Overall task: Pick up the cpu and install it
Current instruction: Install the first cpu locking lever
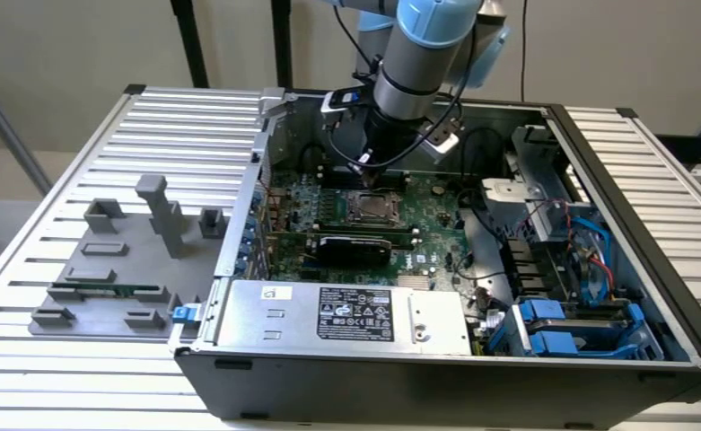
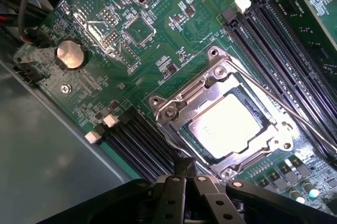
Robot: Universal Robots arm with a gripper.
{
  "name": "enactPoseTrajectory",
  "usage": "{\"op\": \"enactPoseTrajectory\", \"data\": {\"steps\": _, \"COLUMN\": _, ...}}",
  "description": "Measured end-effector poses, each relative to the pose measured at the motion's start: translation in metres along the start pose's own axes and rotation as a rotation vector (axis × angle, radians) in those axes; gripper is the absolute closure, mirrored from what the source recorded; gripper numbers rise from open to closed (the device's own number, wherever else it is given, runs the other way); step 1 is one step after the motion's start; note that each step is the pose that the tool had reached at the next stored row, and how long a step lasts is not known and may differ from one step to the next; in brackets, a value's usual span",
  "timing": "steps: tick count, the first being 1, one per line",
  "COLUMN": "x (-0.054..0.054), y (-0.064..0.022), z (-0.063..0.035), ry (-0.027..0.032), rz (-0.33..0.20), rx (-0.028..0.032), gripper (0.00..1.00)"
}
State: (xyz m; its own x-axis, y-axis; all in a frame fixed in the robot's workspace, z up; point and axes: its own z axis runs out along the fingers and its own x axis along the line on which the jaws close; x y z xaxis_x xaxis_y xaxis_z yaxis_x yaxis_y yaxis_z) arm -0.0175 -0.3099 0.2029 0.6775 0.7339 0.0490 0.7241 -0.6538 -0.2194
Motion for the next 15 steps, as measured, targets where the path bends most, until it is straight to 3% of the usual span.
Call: {"op": "enactPoseTrajectory", "data": {"steps": 15, "x": 0.0043, "y": 0.0049, "z": -0.0002, "ry": -0.0004, "rz": 0.0, "rx": -0.0003, "gripper": 0.89}}
